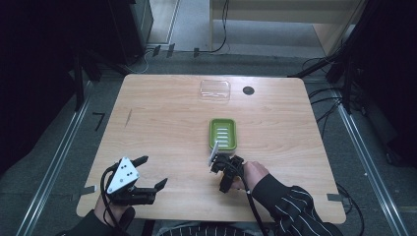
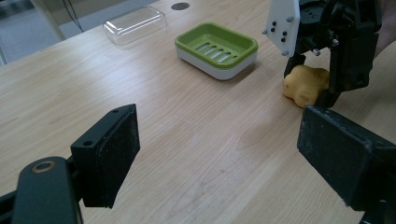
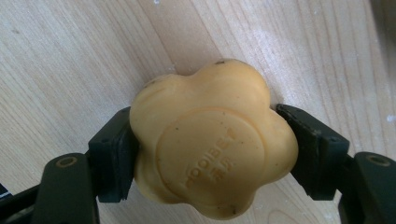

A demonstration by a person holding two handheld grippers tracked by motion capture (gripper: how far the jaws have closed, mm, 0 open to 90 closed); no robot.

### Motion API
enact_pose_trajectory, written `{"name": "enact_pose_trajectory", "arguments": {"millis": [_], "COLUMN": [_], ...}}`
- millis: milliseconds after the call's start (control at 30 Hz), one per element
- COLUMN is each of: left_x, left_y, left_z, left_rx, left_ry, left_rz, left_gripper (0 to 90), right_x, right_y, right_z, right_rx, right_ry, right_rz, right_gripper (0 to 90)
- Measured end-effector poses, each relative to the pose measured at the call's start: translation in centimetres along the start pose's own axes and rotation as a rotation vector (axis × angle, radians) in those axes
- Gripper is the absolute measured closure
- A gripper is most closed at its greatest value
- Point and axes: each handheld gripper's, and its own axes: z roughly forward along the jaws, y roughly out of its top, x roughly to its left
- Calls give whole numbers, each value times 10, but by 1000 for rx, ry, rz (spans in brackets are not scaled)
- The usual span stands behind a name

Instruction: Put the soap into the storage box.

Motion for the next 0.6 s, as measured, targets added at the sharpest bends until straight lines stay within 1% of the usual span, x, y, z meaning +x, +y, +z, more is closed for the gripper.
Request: {"name": "enact_pose_trajectory", "arguments": {"millis": [233, 300, 600], "left_x": [0, 0, 0], "left_y": [0, 0, 0], "left_z": [0, 0, 0], "left_rx": [0, 1, 1], "left_ry": [0, -1, 0], "left_rz": [0, 1, 2], "left_gripper": [136, 136, 136], "right_x": [0, -1, -3], "right_y": [0, -1, -3], "right_z": [-2, -4, -6], "right_rx": [-16, -24, -24], "right_ry": [-3, -4, -10], "right_rz": [-9, -3, 1], "right_gripper": [275, 275, 275]}}
